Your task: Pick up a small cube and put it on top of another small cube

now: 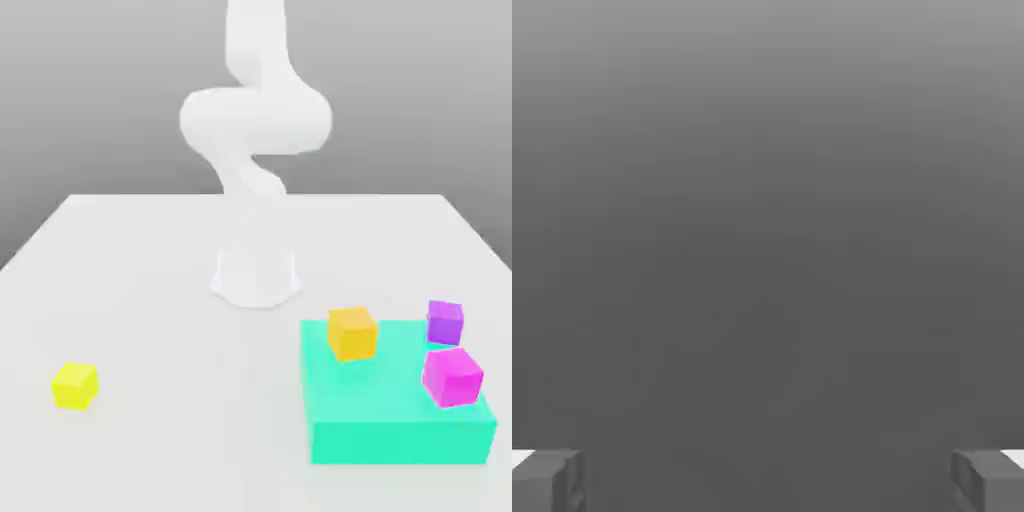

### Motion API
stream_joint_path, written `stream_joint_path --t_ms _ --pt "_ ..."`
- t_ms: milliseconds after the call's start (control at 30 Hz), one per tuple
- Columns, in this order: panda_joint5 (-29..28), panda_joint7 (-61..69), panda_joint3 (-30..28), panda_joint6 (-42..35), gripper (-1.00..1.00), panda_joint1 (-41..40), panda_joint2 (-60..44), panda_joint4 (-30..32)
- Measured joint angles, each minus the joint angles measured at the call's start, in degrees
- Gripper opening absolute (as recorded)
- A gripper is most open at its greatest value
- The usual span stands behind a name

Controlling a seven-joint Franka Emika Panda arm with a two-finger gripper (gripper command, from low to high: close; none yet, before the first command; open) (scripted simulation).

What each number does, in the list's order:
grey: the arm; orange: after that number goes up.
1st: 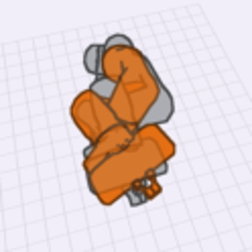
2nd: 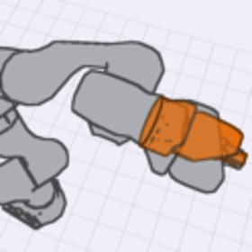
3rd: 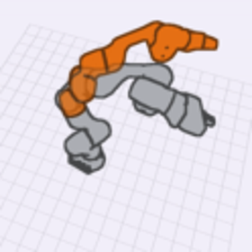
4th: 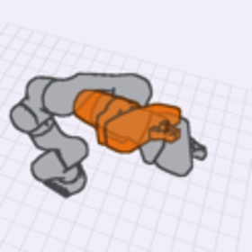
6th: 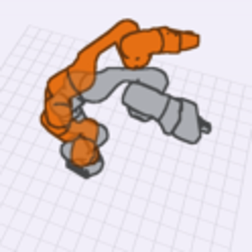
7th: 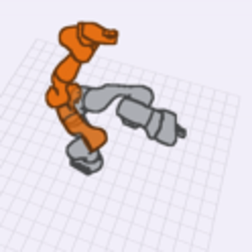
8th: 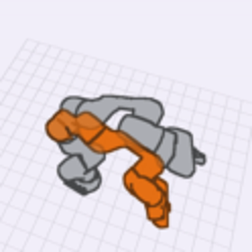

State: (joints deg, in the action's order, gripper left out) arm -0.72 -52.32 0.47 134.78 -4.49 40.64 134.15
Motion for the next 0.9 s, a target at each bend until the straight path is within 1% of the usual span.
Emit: stream_joint_path --t_ms 333,533,633,733,900 --pt "-3.0 -26.5 -0.1 12.2 0.00 -16.8 -21.2 9.6" --pt "-3.7 -41.3 -3.1 19.3 0.00 -23.9 -33.7 15.2" --pt "-2.0 -47.2 -5.3 23.0 0.00 -27.6 -39.9 18.1" --pt "1.8 -51.0 -6.0 26.7 0.00 -30.0 -46.1 20.6" --pt "5.7 -50.0 -3.6 34.7 0.00 -32.2 -56.4 19.5"
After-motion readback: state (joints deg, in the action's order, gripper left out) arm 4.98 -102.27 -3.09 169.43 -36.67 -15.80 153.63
